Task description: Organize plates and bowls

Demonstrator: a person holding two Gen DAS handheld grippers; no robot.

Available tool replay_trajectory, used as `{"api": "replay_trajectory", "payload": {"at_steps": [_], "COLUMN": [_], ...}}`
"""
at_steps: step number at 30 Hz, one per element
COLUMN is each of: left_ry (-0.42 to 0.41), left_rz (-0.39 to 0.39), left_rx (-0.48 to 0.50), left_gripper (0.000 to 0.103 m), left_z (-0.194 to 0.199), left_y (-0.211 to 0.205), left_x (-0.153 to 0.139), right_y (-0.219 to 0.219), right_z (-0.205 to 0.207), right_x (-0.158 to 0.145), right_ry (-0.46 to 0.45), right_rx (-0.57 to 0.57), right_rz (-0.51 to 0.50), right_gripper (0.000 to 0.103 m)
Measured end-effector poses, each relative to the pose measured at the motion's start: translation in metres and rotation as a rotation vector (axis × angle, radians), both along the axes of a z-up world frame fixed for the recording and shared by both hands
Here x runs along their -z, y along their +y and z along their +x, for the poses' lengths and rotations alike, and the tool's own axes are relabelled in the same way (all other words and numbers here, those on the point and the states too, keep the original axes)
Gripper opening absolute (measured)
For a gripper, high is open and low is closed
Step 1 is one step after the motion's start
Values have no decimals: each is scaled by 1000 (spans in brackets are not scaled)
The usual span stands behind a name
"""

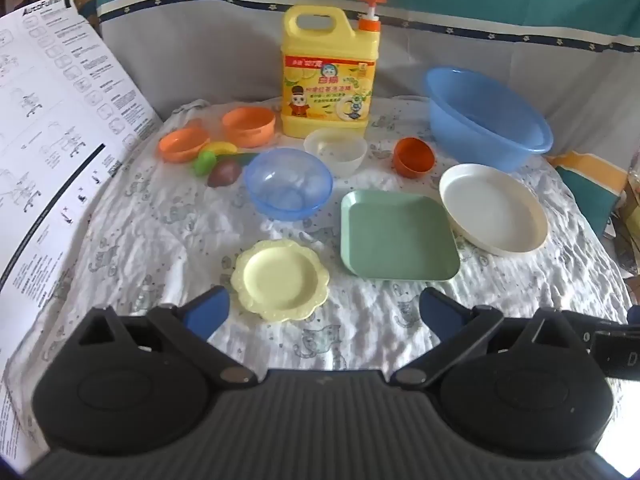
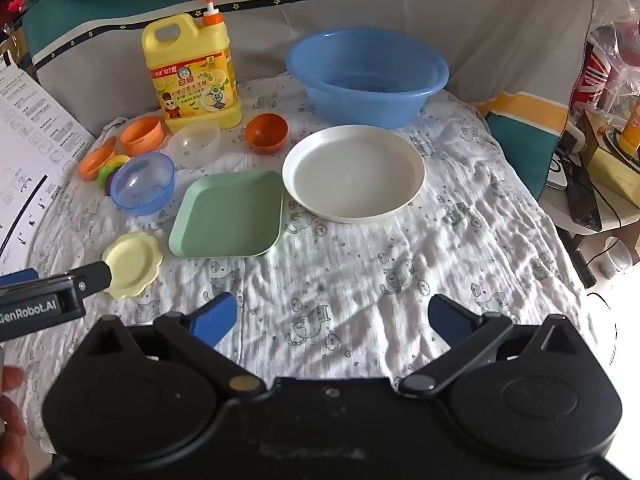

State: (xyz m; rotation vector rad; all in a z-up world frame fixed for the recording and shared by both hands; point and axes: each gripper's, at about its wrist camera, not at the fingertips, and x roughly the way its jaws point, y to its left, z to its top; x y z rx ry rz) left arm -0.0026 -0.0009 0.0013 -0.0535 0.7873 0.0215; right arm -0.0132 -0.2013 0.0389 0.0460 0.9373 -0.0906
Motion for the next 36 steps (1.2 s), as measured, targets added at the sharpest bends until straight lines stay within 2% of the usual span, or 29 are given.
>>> {"api": "replay_trajectory", "payload": {"at_steps": [2, 6, 13, 36], "left_ry": [-13, 28, 30, 31], "left_rz": [-14, -33, -10, -8], "left_rx": [-6, -1, -7, -2], "left_gripper": [103, 103, 103, 103], "left_z": [-7, 0, 1, 0], "left_y": [1, 8, 0, 2], "left_x": [4, 3, 1, -3], "right_y": [1, 3, 0, 3], "right_z": [1, 2, -7, 0], "right_x": [0, -2, -4, 0], "right_ry": [-1, 0, 8, 23], "right_rx": [-2, -10, -15, -23], "right_rz": [-2, -6, -14, -22], "right_gripper": [103, 103, 103, 103]}}
